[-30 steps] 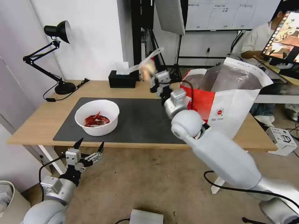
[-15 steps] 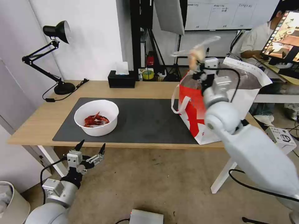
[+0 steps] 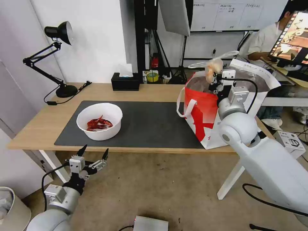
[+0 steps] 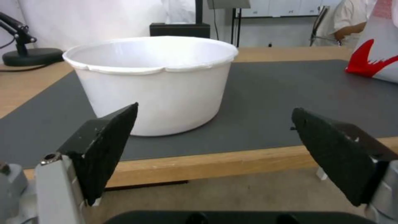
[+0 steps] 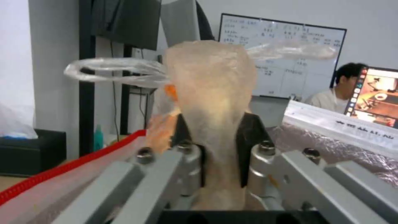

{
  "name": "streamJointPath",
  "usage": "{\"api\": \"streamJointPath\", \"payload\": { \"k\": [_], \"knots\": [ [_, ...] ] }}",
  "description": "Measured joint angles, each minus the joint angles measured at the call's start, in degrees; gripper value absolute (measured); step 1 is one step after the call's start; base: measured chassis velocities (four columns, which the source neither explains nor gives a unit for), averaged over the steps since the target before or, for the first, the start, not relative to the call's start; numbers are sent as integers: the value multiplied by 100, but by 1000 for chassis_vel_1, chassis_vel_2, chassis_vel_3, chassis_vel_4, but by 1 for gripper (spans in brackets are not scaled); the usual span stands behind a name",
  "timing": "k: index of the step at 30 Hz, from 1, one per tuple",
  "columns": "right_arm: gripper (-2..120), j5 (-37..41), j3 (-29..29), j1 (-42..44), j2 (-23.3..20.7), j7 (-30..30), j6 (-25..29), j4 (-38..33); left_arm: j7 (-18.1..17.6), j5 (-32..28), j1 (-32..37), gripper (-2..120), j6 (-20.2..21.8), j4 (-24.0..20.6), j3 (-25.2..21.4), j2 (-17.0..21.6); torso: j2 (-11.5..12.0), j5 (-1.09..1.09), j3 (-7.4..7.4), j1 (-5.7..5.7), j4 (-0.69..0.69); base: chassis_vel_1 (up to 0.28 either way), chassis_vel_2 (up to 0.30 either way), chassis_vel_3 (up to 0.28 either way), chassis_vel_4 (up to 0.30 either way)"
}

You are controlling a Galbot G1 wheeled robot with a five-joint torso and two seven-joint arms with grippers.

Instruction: Pick up the trash from the table and place it into the takeout bag.

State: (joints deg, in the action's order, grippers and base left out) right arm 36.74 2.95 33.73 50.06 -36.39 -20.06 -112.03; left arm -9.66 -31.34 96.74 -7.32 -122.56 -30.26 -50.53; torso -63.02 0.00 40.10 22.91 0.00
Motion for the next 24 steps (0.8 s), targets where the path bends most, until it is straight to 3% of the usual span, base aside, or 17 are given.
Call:
{"api": "streamJointPath", "payload": {
  "k": [9, 15, 20, 24],
  "knots": [
    [55, -10, 37, 44, -44, 14, -17, -37, 3, -4, -28, 100, 0, 0, 18, 14, 0, 0, 0, 0, 0, 0, 0, 0, 0],
    [72, -13, 37, 70, -43, 60, -18, -61, 3, -16, -37, 100, 0, -3, 7, 27, 0, 0, 0, 0, 0, 0, 0, 0, 0],
    [96, 392, -21, 30, -85, 627, 303, -216, 3, -19, -44, 100, 0, -4, -2, 28, 0, 0, 0, 1, 0, 0, 0, 0, 0],
    [100, 702, -131, -19, -130, 1114, 558, -327, 3, -26, -51, 100, 0, -12, -7, 28, 0, 0, 0, 1, 0, 0, 0, 0, 0]
  ]
}}
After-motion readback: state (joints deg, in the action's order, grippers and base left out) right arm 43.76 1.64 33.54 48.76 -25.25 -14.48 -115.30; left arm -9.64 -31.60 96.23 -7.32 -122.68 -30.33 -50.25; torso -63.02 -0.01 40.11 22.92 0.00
